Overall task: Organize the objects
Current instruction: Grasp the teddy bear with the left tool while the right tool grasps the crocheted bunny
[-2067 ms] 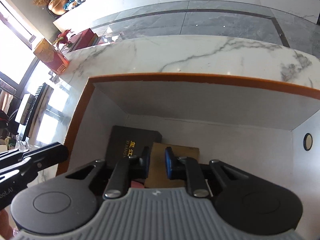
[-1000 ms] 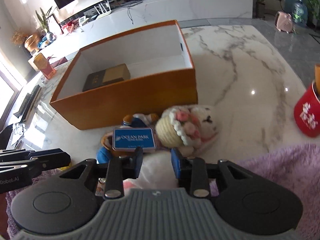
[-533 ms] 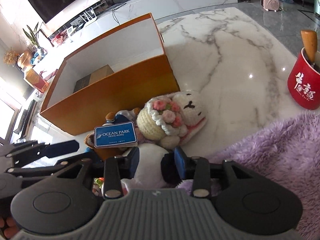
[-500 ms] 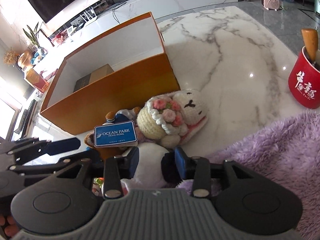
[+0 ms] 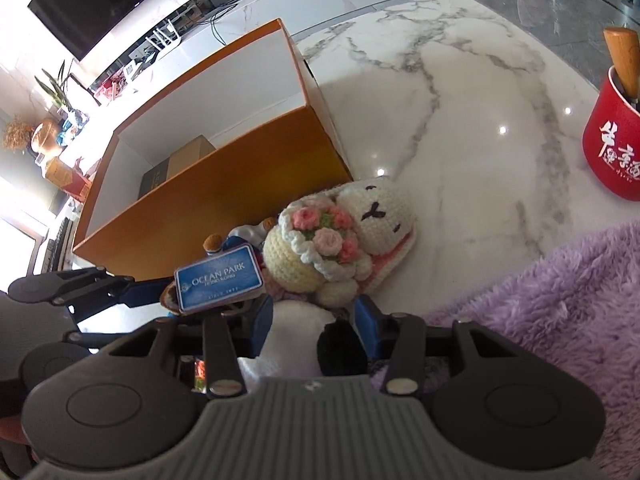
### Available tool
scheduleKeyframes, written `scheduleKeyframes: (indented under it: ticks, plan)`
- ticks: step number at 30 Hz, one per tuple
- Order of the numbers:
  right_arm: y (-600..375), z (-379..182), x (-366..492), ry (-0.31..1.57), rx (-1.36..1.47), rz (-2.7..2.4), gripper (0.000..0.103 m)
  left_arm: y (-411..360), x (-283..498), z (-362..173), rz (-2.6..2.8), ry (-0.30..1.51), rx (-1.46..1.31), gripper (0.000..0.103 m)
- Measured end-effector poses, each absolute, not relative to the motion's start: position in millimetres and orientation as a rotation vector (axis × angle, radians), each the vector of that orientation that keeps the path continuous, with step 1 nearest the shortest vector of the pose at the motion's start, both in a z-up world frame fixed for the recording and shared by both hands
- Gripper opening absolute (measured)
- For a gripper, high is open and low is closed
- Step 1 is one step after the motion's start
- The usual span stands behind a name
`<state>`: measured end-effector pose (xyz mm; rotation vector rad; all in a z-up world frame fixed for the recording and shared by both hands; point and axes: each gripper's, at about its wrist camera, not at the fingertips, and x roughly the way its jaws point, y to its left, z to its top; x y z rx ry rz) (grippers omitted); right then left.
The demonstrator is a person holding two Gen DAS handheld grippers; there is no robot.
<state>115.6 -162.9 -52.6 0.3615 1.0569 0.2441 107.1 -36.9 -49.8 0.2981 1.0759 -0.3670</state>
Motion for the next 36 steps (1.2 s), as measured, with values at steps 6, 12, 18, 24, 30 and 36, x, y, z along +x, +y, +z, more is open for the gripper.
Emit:
scheduleKeyframes:
  ticks: [6,12,18,24,30,36]
  plan:
    - [-158,-53,129,1.050,0.391,0.225,0.061,-32,116,-53,-0.358,1.111,0.231,0.057]
    - [-149,-64,147,1.096,0.390,0.188,0.065,-24,120,-53,-0.360,1.133,0.169,0.057]
    - [-142,-75,161,1.135,0.397,0.157,0.070,-25,122,-56,-0.362,1.145,0.158,0.058]
    - [-139,-83,167,1.149,0.386,0.144,0.074,-23,122,-59,-0.367,1.157,0.114,0.059]
    - [-136,-87,165,1.157,0.360,0.165,0.061,-25,121,-61,-0.367,1.160,0.114,0.060]
    - [-136,-84,159,1.140,0.347,0.178,0.051,-23,119,-60,-0.356,1.150,0.094,0.055]
